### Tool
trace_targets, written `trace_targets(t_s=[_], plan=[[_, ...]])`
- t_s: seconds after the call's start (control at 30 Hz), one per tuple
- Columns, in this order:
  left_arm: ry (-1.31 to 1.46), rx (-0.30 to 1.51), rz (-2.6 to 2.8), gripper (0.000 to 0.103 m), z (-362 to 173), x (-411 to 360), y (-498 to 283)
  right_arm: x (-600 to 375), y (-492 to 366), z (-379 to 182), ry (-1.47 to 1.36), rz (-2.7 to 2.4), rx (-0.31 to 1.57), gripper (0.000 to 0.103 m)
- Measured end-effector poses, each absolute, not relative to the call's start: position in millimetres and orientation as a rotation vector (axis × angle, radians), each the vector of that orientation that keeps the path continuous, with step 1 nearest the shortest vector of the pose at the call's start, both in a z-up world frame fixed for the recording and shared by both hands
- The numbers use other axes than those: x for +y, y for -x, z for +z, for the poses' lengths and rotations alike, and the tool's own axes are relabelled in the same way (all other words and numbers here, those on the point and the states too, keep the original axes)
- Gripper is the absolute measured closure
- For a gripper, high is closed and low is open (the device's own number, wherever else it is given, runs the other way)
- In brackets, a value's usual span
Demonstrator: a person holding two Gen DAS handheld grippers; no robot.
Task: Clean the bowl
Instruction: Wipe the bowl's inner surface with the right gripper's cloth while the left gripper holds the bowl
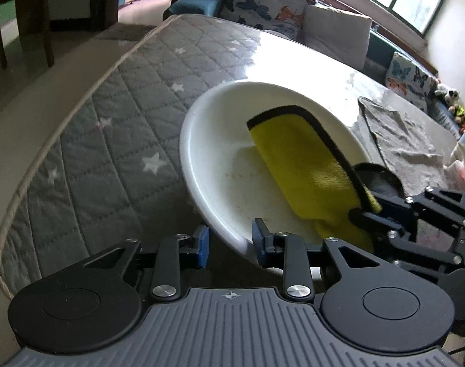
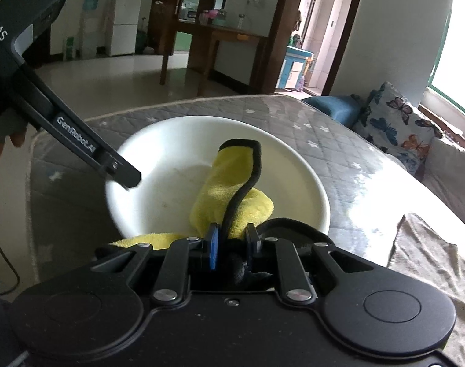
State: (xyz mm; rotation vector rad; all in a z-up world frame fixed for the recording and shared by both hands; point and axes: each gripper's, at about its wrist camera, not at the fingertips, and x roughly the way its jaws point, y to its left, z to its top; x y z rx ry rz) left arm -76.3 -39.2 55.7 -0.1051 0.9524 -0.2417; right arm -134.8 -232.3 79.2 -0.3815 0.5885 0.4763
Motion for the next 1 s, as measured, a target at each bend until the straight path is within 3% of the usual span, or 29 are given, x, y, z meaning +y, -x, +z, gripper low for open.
trace_targets(t_s=[0.57,1.0], plan=[[0.025,0.949,-0.254,0.080,50,-44,14,-240,113,70,0.439,0.367,0.589,0.084],[0.174,0.989,-0.263,0.078,49,-40,40,-232,120,73,0.399,0.381,0.618,0.084]])
